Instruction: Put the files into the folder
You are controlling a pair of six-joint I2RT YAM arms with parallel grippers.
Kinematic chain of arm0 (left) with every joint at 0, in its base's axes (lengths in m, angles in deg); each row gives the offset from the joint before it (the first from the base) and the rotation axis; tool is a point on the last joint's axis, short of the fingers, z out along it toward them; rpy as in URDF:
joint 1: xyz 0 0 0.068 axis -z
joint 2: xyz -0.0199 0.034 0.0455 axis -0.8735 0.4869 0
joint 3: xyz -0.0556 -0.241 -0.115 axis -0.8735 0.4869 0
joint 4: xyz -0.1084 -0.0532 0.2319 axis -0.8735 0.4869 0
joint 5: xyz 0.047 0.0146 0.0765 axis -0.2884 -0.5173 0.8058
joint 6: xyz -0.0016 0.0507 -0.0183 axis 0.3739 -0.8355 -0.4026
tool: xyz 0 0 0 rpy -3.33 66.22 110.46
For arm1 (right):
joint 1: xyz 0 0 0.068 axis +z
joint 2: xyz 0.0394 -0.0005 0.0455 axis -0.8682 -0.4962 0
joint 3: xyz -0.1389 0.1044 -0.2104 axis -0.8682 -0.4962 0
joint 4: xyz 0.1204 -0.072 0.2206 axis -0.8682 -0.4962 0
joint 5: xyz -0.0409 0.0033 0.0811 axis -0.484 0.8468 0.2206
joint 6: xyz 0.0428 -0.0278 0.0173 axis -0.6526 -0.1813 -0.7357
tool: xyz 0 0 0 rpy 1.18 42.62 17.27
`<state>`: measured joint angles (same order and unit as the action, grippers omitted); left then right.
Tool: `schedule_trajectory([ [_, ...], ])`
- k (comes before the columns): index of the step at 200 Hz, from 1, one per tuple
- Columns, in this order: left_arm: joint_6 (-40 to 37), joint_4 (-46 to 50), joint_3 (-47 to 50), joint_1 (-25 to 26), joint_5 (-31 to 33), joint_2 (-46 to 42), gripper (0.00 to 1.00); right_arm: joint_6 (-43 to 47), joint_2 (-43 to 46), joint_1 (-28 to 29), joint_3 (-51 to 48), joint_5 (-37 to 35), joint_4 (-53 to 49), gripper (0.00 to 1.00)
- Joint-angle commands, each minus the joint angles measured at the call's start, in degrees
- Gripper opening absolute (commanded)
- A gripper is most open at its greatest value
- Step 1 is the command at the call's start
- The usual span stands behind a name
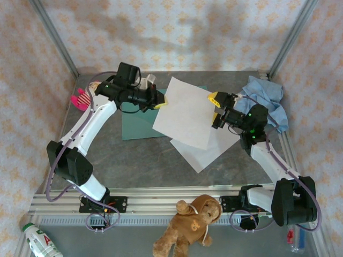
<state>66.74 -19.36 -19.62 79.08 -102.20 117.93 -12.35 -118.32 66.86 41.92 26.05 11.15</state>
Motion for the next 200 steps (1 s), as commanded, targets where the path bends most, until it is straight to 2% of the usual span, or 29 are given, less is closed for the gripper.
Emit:
schedule_trajectory([
  [1, -2.9, 1.6, 0.6, -0.2, -2.9, -1.1, 0.0, 2.0, 1.4, 0.2, 1.9, 0.1, 0.3, 1.0],
  [56, -5.9, 2.8, -0.7, -0.3, -6.4, -0.4, 0.0, 3.6, 1.9, 0.3, 2.1, 2.1, -0.3, 0.96],
  [105, -5.4, 0.8, -0.9, -0.2, -7.4, -0.5, 0.0, 10.9, 3.7, 0.3, 3.1, 2.2, -10.9, 0.9],
  [154, -3.4, -3.6, 0.3, -0.1, -7.5, -1.9, 0.0, 12.2, 3.4, 0.3, 3.1, 1.6, -12.5, 0.77],
  [174, -3.2, -4.1, 0.3, -0.1, -7.8, -2.2, 0.0, 12.5, 3.1, 0.3, 3.2, 1.5, -12.7, 0.62],
  [200, -2.6, -4.8, 0.8, -0.1, -7.8, -2.8, 0.0, 12.8, 3.1, 0.3, 3.1, 1.3, -13.2, 0.61],
])
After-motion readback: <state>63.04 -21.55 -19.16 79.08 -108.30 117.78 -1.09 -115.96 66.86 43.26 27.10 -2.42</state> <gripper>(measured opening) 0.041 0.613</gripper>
